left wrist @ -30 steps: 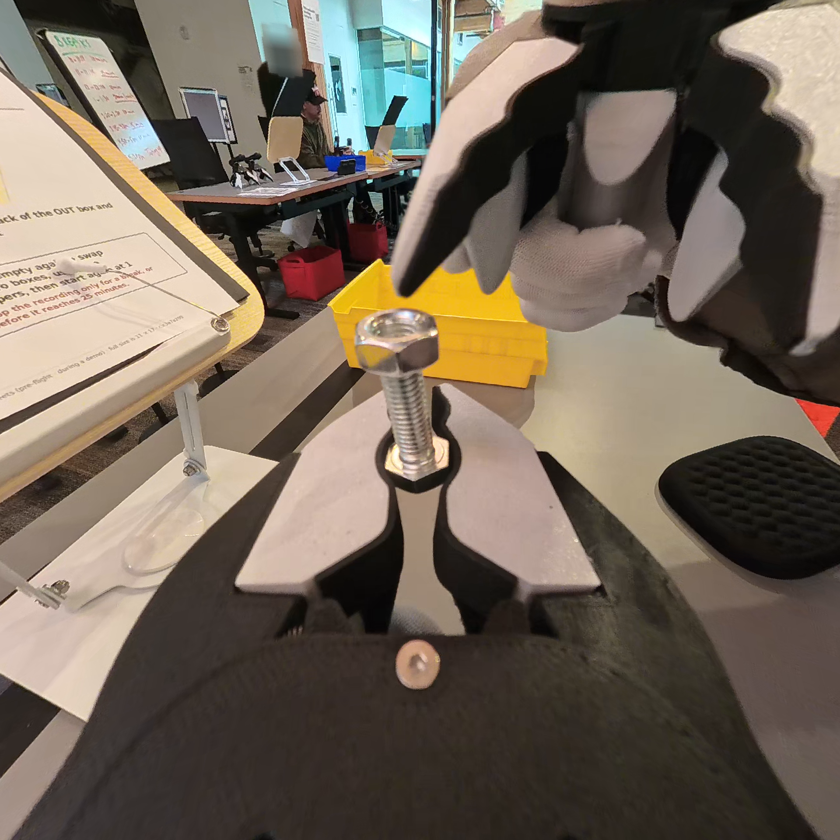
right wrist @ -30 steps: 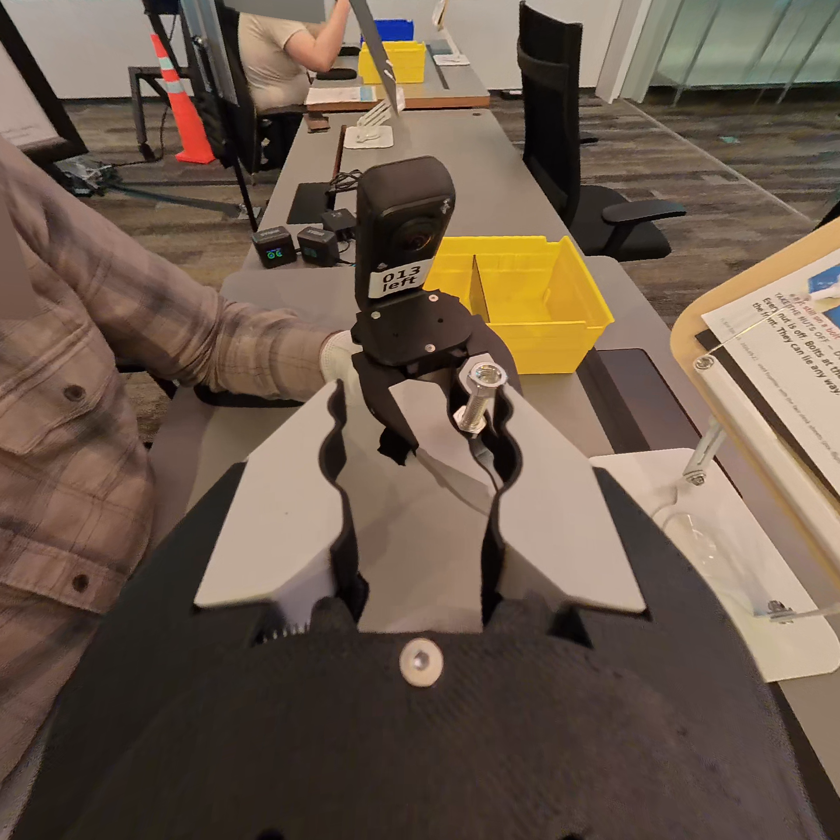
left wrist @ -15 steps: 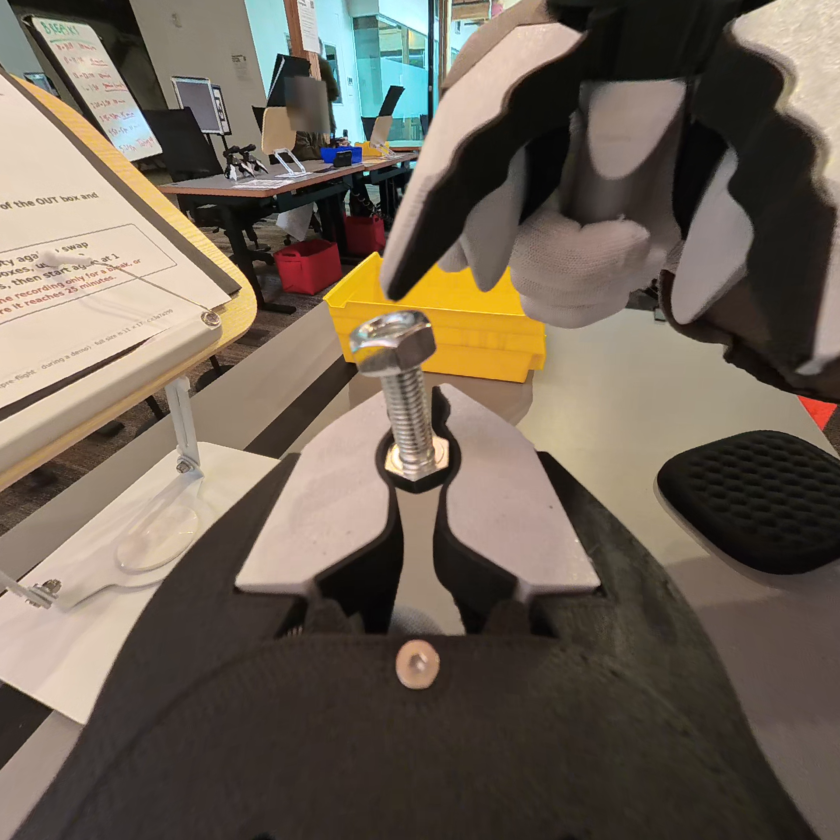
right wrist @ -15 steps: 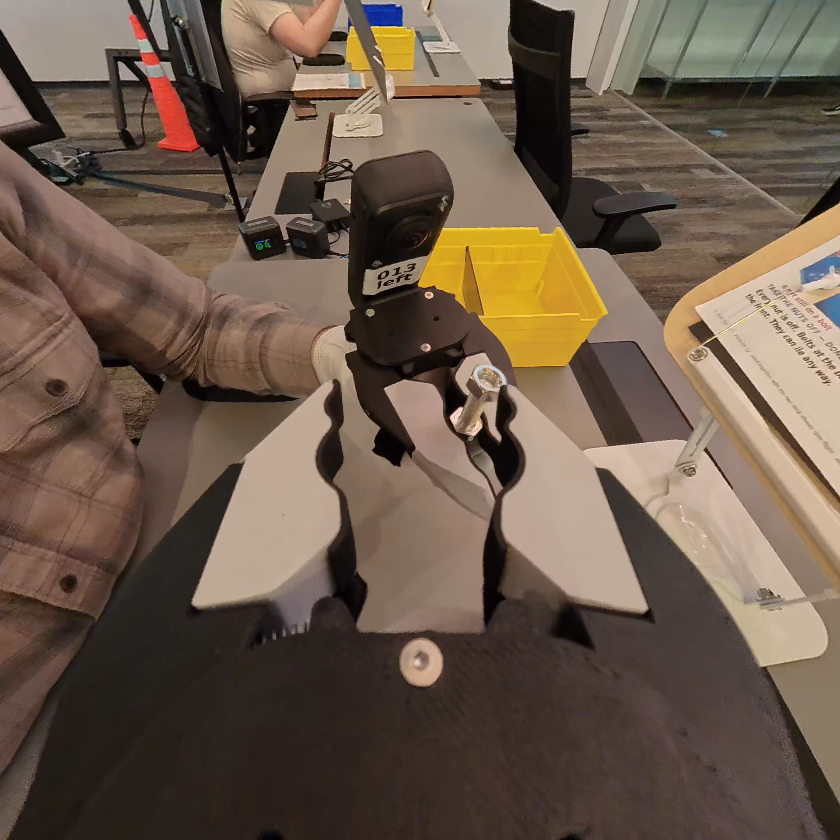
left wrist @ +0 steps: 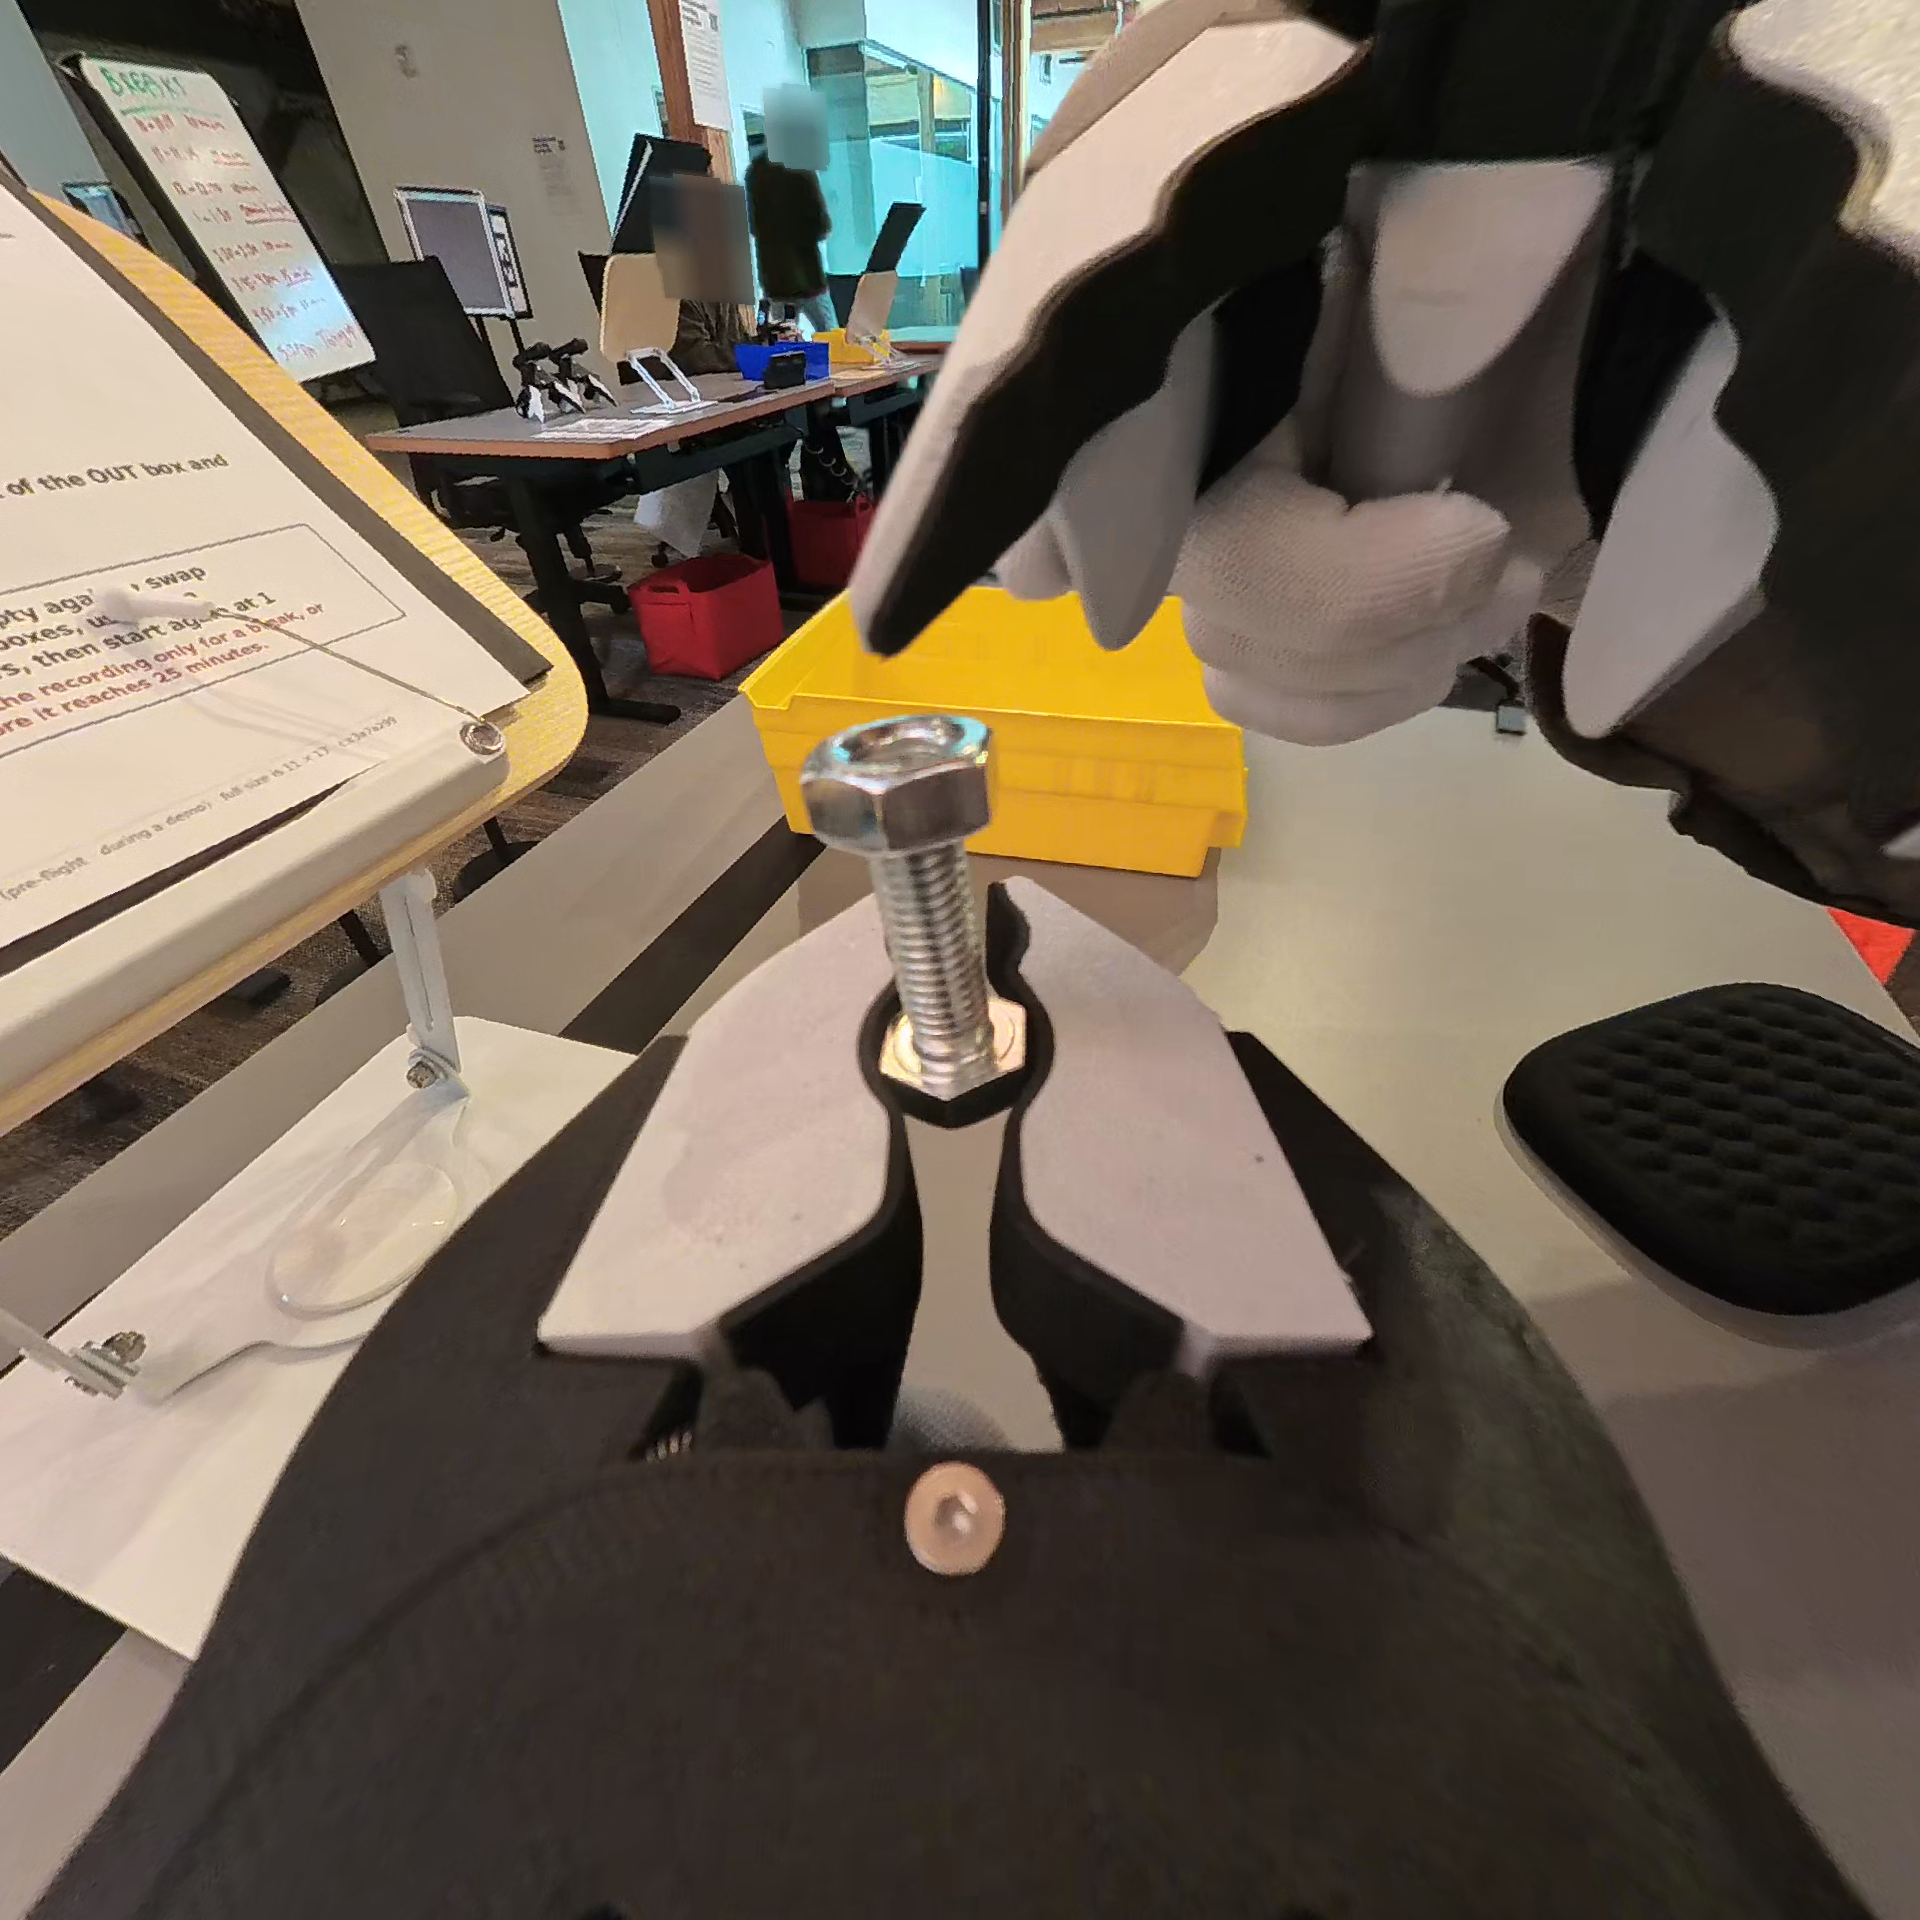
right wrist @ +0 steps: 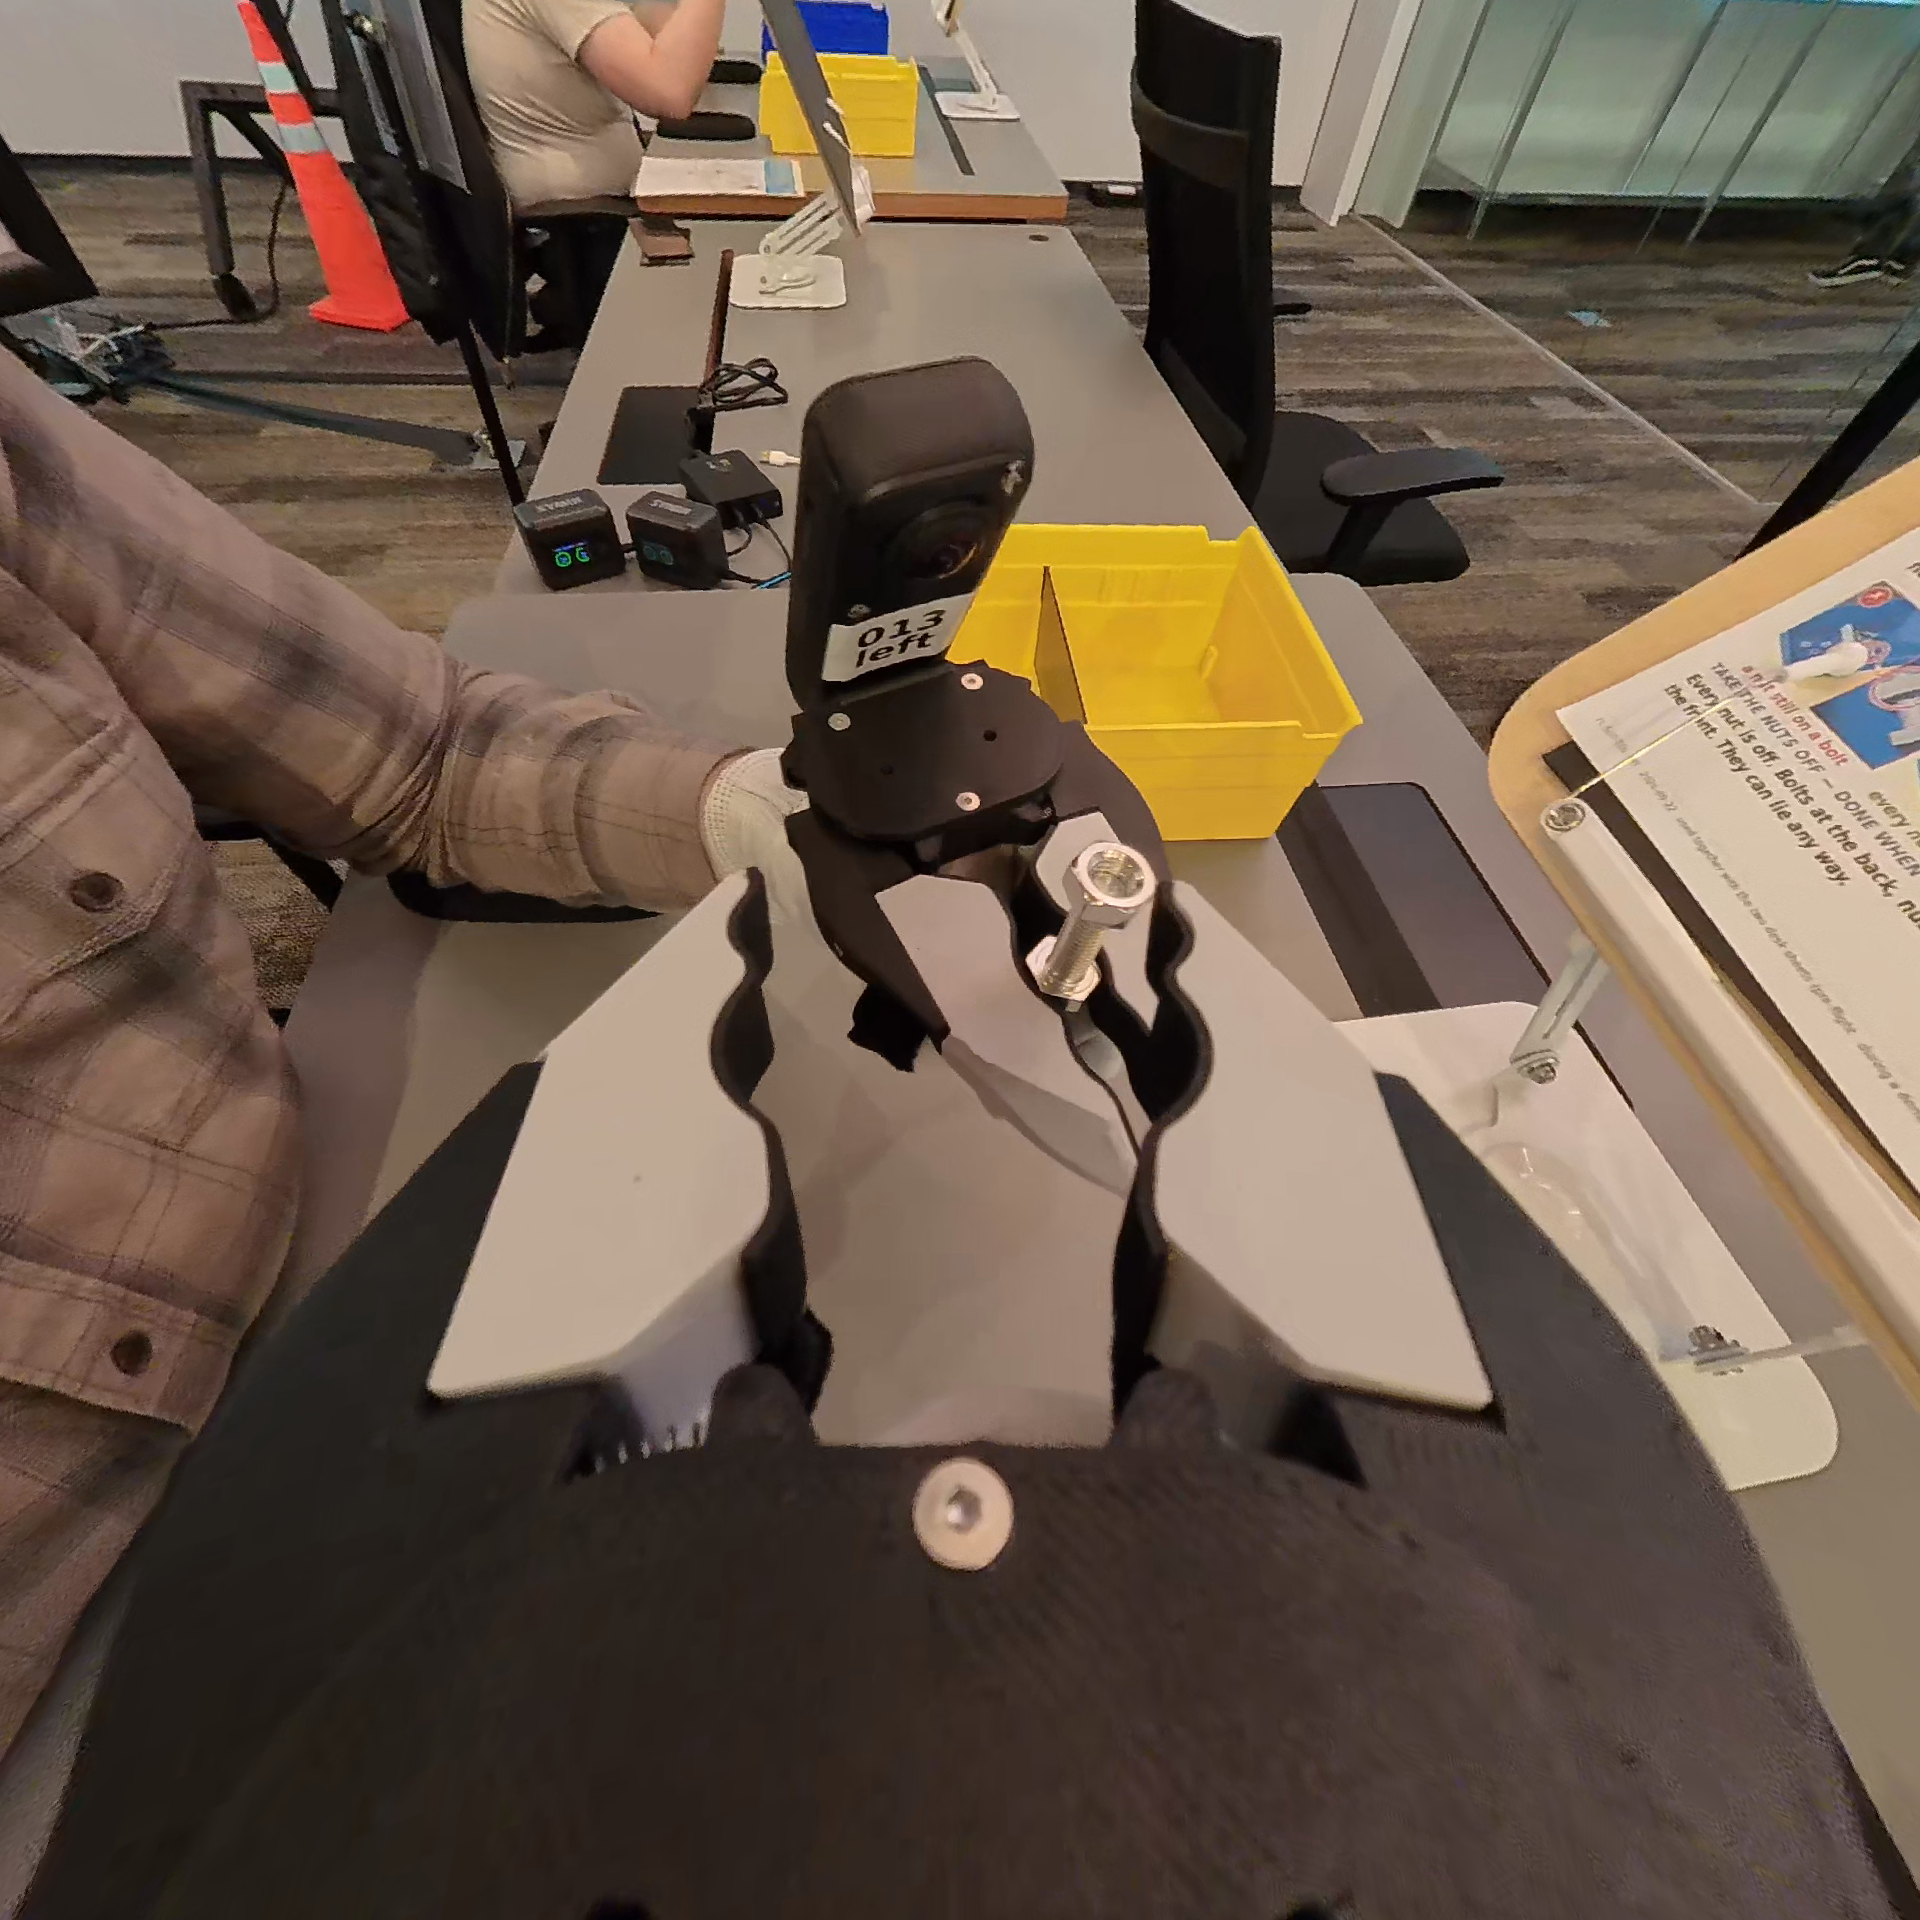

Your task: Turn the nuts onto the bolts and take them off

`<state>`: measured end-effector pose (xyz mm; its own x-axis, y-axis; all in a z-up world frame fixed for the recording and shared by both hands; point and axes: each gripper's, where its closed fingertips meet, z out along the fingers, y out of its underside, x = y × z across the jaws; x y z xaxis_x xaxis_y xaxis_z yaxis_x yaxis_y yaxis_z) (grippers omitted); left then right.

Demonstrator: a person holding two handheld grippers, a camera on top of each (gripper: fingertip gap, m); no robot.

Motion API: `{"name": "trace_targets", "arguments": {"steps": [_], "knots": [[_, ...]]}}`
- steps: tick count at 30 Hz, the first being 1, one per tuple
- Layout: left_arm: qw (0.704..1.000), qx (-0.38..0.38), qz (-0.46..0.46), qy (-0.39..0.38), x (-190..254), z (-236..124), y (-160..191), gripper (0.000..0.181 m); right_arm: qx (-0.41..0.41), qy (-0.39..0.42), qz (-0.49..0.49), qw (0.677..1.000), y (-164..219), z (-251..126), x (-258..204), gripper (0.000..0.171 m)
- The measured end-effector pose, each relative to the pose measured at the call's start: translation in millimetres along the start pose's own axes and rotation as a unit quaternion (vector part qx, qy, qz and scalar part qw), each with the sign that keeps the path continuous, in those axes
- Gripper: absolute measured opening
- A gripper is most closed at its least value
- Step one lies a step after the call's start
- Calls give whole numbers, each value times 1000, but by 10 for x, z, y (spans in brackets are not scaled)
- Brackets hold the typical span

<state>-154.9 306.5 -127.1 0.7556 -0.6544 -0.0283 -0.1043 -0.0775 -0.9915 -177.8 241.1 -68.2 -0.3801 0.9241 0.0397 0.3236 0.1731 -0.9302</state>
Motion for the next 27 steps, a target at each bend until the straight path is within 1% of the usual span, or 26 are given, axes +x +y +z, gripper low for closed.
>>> {"name": "trace_targets", "arguments": {"steps": [2,3,6,7,10,13,15,16,22,27], "knots": [[1000,0,1,1,11,3,-1,11,-1,0,8,1000,24,34,22,78],[1000,0,3,2,18,5,0,11,-2,0,8,1000,36,55,29,78],[1000,3,8,6,45,4,-13,11,0,10,8,1000,51,88,84,71],[1000,4,9,7,52,3,-21,11,7,14,12,1000,34,90,114,67],[1000,8,10,9,72,-3,-45,11,20,18,24,999,31,116,177,49],[1000,9,12,10,84,-9,-61,11,34,18,32,999,26,143,196,36],[1000,9,13,12,93,-12,-64,10,43,24,31,998,17,148,208,22],[1000,9,15,12,99,-10,-65,10,46,27,31,998,15,146,215,18],[999,-2,26,22,144,-15,-55,10,30,17,5,999,22,126,181,17],[999,-3,31,33,185,-21,-63,11,13,-9,-19,1000,24,113,145,17]]}}
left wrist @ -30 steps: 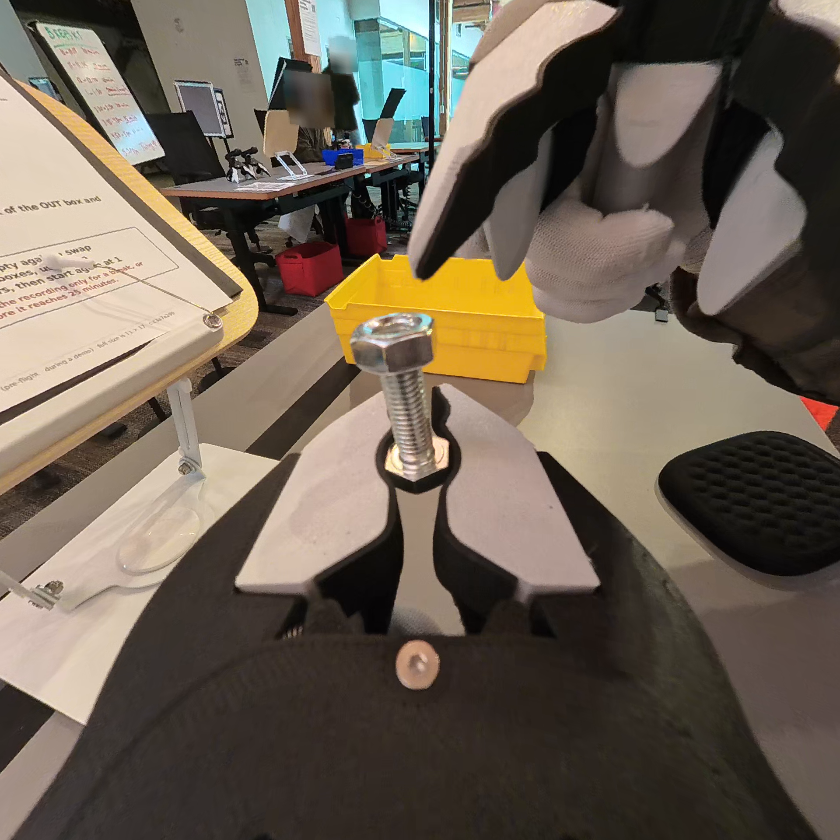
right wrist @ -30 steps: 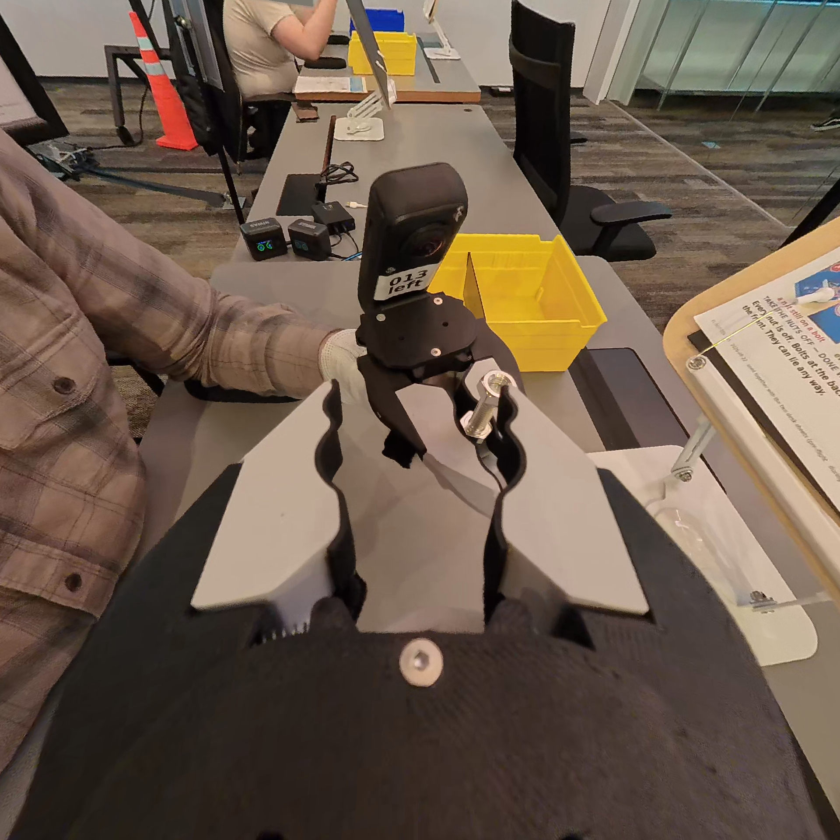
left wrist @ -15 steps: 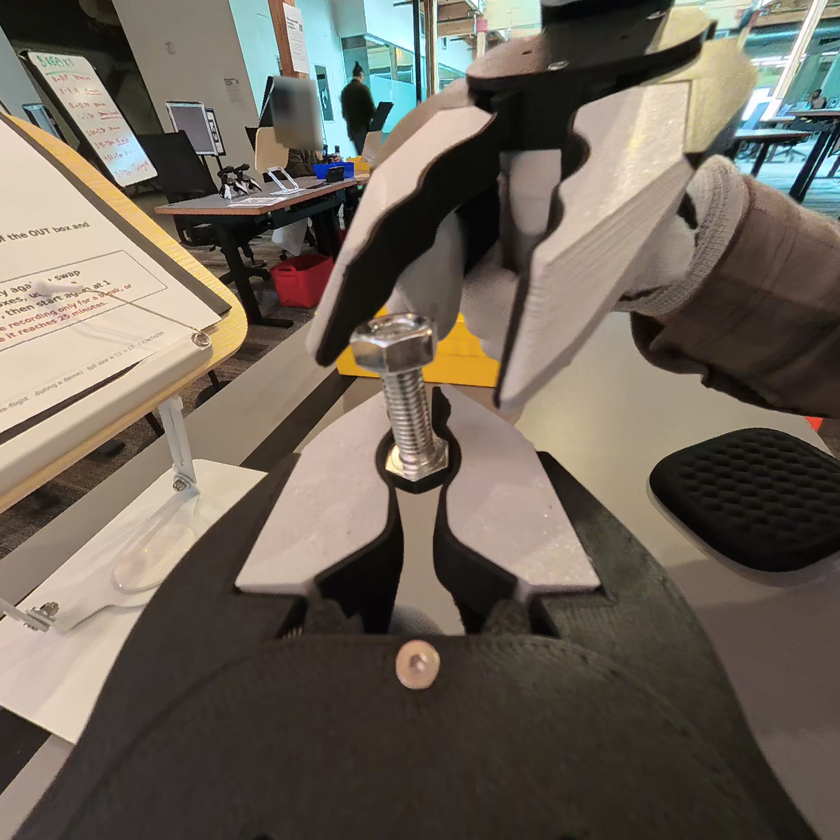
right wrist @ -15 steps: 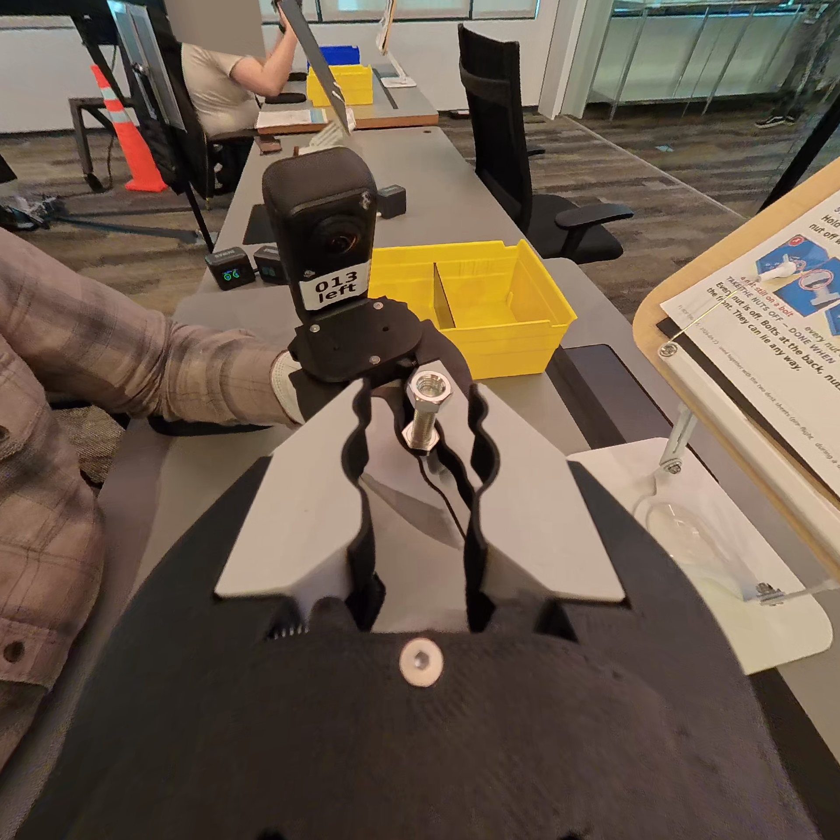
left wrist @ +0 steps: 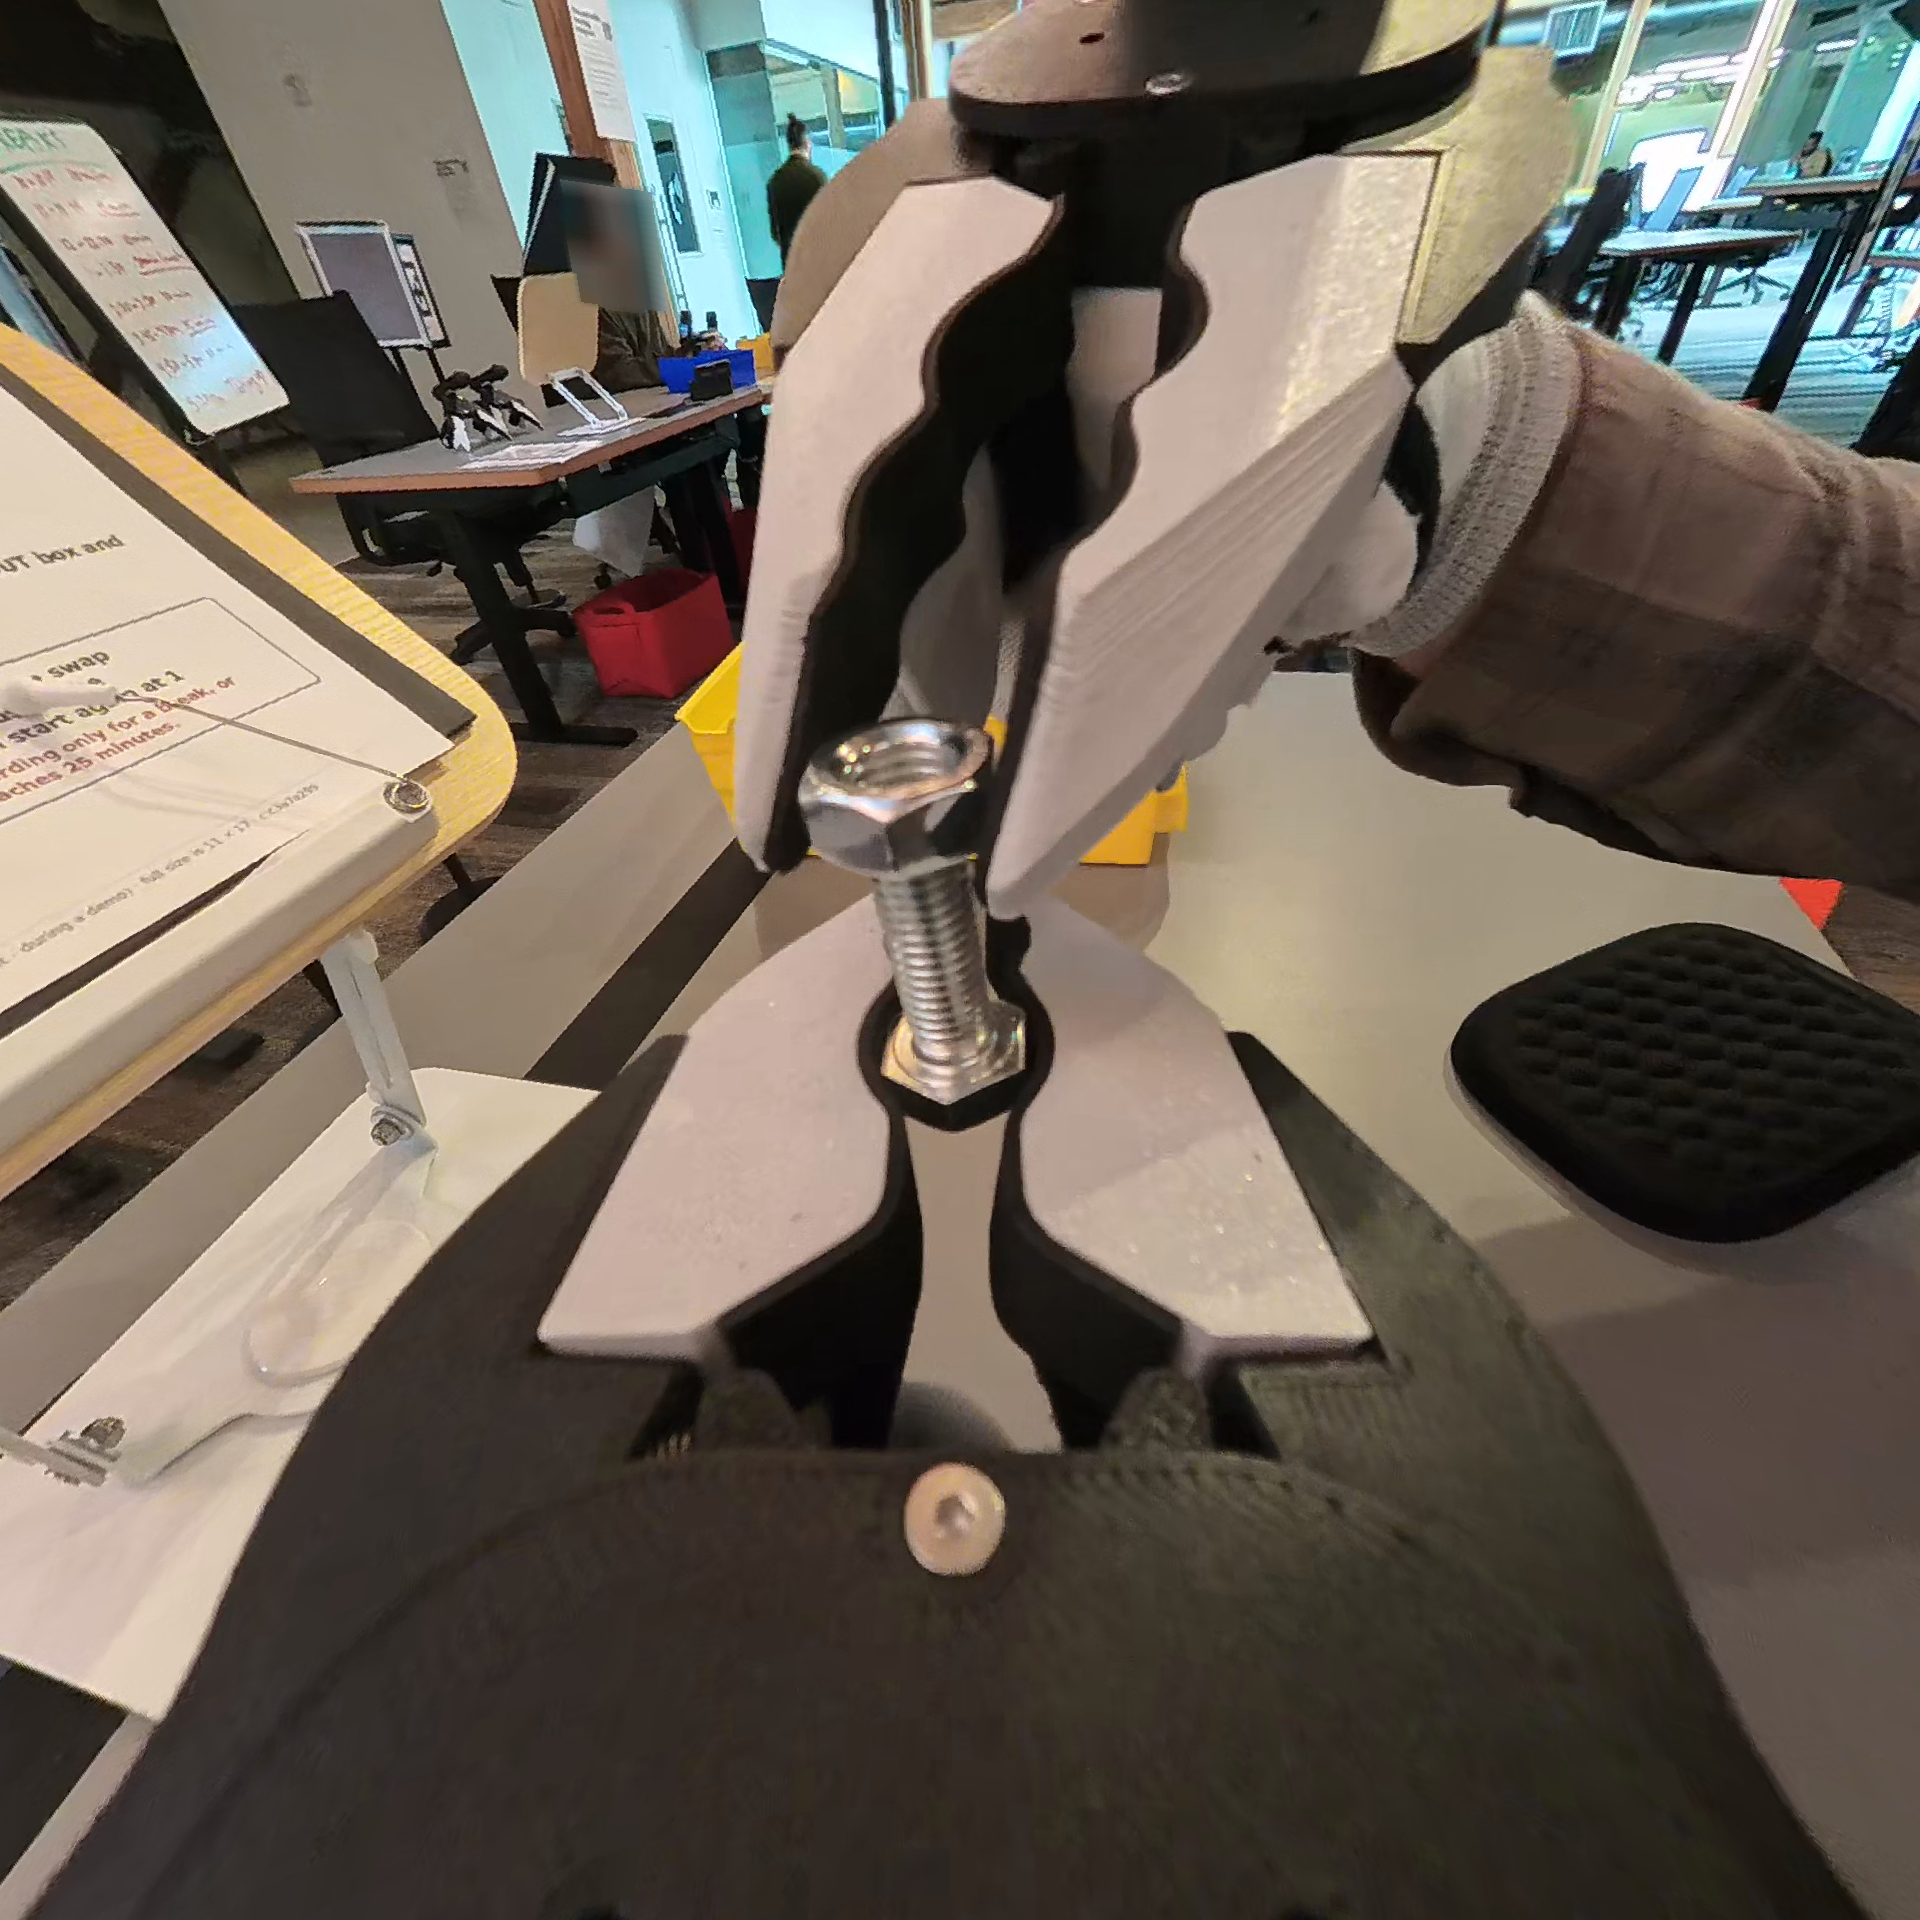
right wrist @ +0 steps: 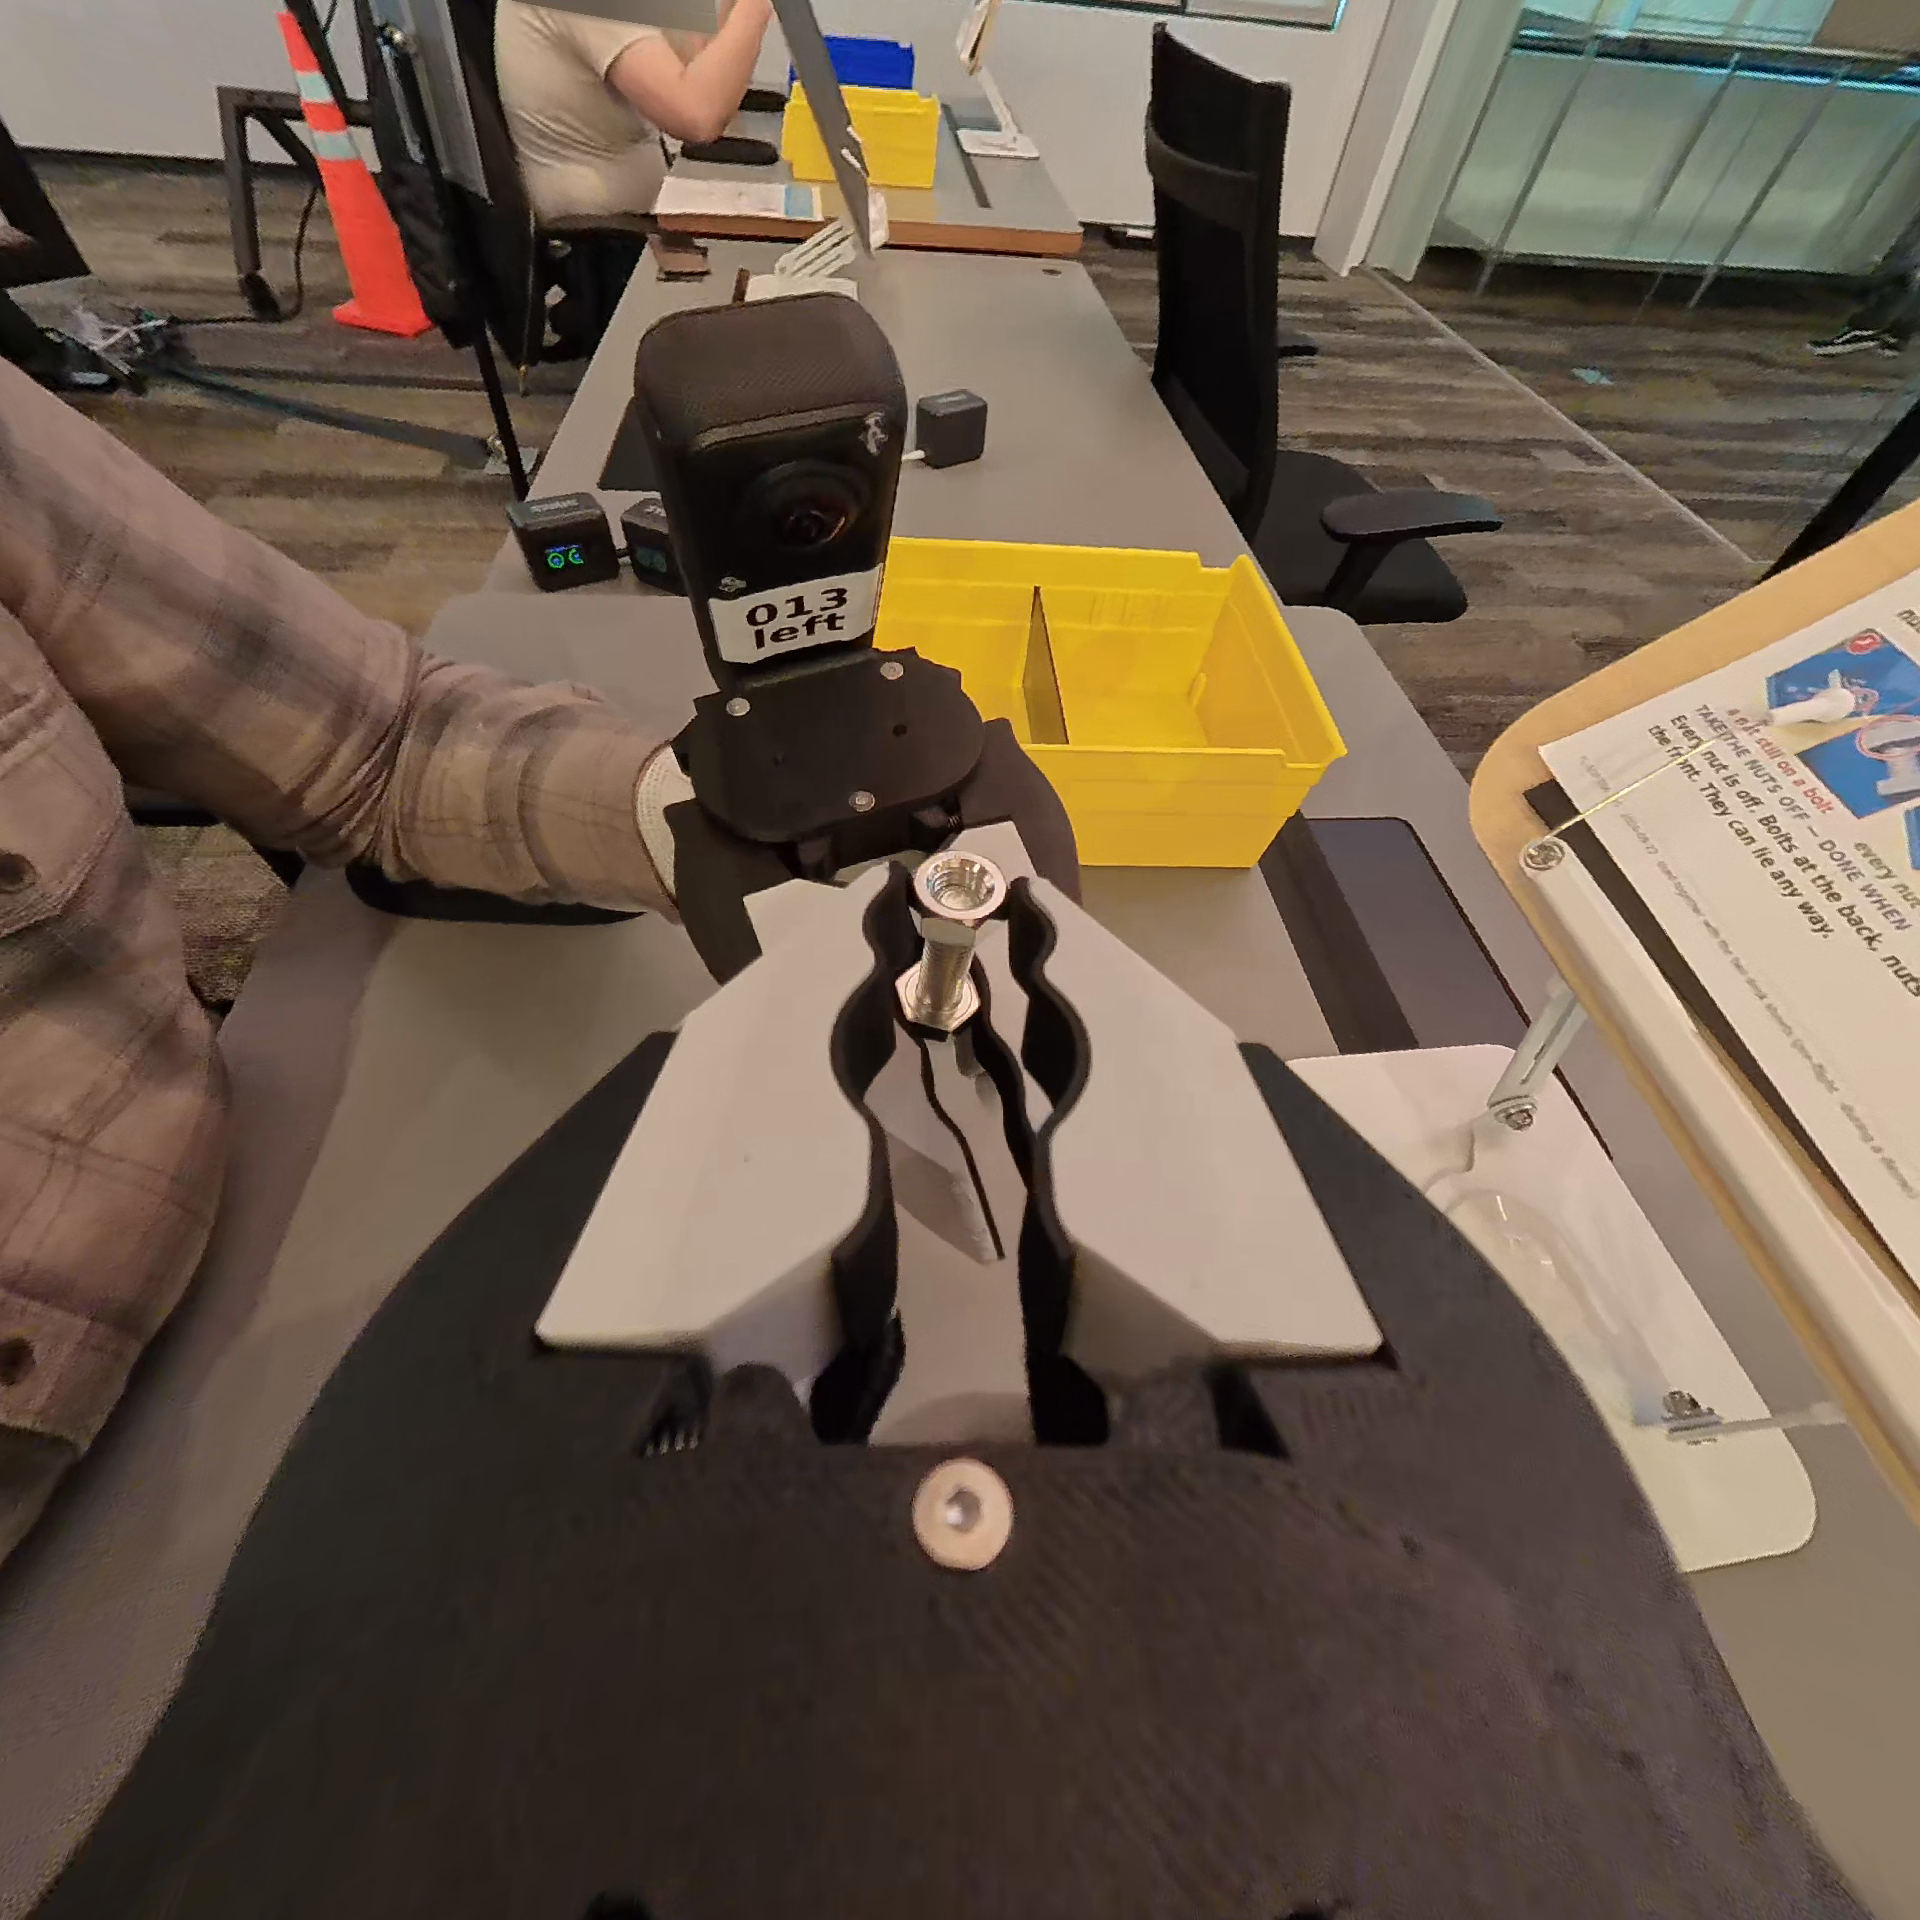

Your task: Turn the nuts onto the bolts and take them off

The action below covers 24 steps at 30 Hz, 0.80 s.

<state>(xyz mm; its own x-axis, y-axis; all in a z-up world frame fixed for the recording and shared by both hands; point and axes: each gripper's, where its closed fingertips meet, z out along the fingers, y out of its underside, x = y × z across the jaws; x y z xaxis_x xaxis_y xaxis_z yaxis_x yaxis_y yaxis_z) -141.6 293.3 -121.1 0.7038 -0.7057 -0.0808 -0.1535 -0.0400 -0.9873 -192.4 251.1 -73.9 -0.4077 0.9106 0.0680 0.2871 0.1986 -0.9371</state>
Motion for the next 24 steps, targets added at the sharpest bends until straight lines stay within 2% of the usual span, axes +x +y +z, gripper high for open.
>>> {"name": "trace_targets", "arguments": {"steps": [7,11,13,24], "knots": [[1000,-5,-4,-17,-56,17,33,10,14,32,23,999,19,22,41,17],[1000,-3,-8,-16,-56,20,30,11,18,45,24,999,25,9,20,36],[1000,-1,-9,-16,-52,20,24,11,20,50,26,998,31,-8,33,40],[1000,3,-14,-22,-90,1,9,11,66,54,47,995,-27,-125,-56,39]]}}
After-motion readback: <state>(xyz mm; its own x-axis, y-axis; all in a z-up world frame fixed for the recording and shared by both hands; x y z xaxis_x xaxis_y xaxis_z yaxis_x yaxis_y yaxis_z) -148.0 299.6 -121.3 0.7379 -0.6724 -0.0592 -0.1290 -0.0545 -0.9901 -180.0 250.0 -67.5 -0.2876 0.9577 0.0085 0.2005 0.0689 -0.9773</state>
